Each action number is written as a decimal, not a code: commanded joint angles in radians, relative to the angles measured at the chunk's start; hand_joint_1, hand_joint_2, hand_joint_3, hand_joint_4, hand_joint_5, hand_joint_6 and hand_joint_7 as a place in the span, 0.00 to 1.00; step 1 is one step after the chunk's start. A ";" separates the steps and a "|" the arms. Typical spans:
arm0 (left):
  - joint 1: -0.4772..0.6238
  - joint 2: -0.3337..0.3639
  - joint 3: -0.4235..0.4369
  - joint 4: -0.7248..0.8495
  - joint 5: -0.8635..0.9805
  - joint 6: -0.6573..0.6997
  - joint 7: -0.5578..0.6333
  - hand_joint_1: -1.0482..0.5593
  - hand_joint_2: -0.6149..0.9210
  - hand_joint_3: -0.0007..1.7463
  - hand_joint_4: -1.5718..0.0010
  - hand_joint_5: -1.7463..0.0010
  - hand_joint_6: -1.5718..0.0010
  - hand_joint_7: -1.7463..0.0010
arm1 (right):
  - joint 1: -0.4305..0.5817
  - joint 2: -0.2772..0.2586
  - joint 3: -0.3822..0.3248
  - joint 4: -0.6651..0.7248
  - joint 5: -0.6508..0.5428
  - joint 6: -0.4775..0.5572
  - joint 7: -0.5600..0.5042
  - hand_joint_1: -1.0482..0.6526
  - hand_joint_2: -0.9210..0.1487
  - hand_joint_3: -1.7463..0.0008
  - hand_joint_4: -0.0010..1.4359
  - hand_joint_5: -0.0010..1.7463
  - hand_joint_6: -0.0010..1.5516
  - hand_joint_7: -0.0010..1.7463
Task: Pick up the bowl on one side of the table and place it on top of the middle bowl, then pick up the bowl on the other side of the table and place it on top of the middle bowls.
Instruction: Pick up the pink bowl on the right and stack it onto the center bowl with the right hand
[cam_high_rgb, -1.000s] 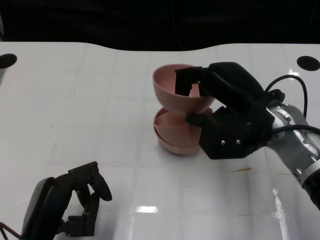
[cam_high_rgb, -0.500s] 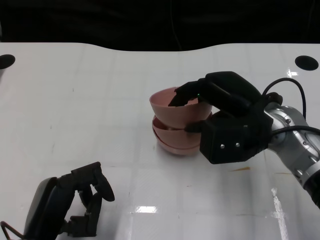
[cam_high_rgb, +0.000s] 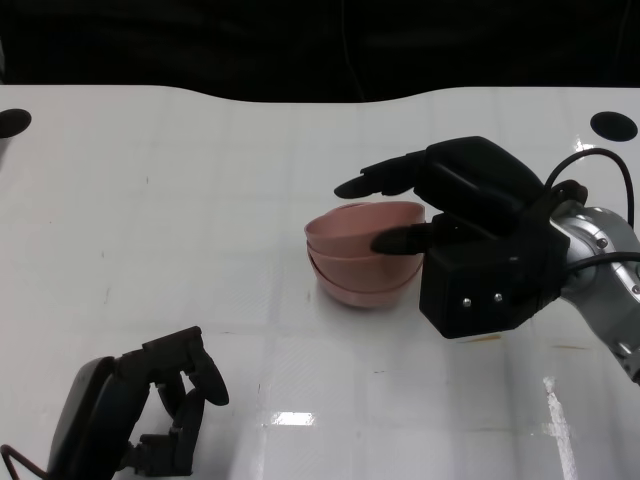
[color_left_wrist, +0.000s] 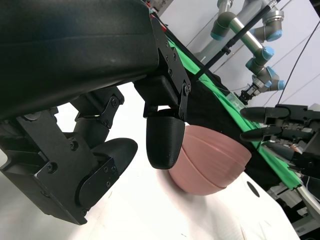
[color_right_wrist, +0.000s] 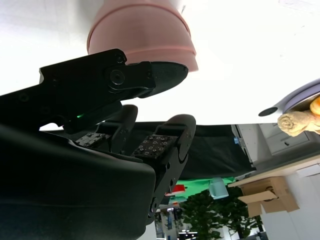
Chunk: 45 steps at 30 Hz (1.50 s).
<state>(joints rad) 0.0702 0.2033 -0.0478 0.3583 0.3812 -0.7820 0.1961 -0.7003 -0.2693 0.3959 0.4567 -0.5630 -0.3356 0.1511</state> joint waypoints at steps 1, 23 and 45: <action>0.004 0.014 0.004 0.010 -0.013 -0.014 0.001 0.63 0.59 0.87 0.44 0.02 0.49 0.13 | 0.016 -0.026 -0.017 -0.035 0.010 0.012 0.019 0.21 0.00 0.78 0.30 0.19 0.35 0.00; 0.004 0.018 0.007 0.013 -0.018 -0.016 -0.005 0.63 0.60 0.86 0.44 0.03 0.49 0.13 | 0.158 -0.108 0.018 -0.178 -0.106 -0.020 0.010 0.20 0.00 0.80 0.24 0.16 0.29 0.00; -0.002 0.018 0.007 0.019 0.001 -0.023 0.007 0.64 0.59 0.87 0.43 0.04 0.48 0.13 | 0.198 -0.090 0.032 -0.137 -0.139 -0.068 -0.060 0.23 0.00 0.84 0.20 0.13 0.23 0.00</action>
<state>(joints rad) 0.0664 0.2047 -0.0453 0.3795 0.3830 -0.8001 0.1962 -0.5062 -0.3540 0.4401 0.3137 -0.7149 -0.3959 0.1066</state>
